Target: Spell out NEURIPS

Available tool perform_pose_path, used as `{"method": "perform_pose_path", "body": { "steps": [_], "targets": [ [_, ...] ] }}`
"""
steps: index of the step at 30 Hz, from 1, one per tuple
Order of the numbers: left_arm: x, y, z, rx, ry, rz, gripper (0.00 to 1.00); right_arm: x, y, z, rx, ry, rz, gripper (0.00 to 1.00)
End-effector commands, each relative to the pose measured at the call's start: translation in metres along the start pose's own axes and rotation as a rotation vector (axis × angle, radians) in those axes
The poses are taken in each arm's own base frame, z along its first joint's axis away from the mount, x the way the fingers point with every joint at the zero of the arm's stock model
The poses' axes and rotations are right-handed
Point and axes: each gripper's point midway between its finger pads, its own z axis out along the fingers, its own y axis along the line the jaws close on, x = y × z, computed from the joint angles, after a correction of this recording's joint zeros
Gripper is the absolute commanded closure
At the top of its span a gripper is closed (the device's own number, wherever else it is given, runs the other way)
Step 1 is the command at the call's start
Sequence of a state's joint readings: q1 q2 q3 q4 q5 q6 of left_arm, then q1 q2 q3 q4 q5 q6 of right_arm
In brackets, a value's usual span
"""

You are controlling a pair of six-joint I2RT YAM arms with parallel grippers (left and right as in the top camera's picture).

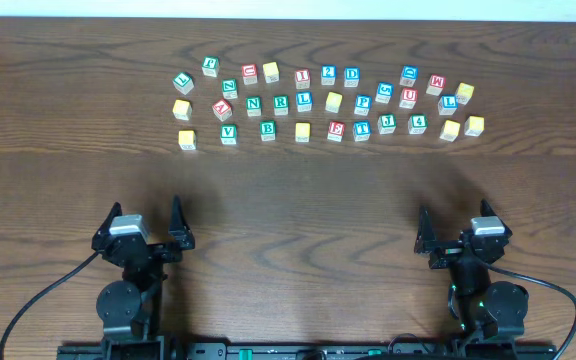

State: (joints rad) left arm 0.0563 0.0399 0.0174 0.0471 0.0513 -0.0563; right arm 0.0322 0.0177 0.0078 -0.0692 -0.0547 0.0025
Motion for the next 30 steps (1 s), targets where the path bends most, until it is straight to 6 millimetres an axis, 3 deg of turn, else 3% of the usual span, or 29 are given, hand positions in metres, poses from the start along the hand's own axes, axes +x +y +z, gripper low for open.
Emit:
{"method": "perform_pose_path", "body": {
  "steps": [1, 11, 18, 30],
  "targets": [
    [-0.013, -0.003, -0.001, 0.01, -0.015, -0.014, 0.0, 0.002, 0.004, 0.0, -0.014, 0.007, -0.004, 0.01],
    [-0.006, -0.001, 0.005, 0.001, 0.022, -0.013, 0.0, 0.001, -0.006, 0.0, 0.039, 0.002, -0.005, 0.01],
    [-0.006, -0.001, 0.01, -0.002, 0.052, 0.007, 0.0, -0.012, -0.006, 0.0, 0.043, -0.051, -0.033, 0.01],
    [-0.049, -0.007, 0.022, -0.001, 0.055, 0.04, 0.0, -0.03, -0.006, -0.002, 0.047, -0.123, -0.1, 0.01]
  ]
}}
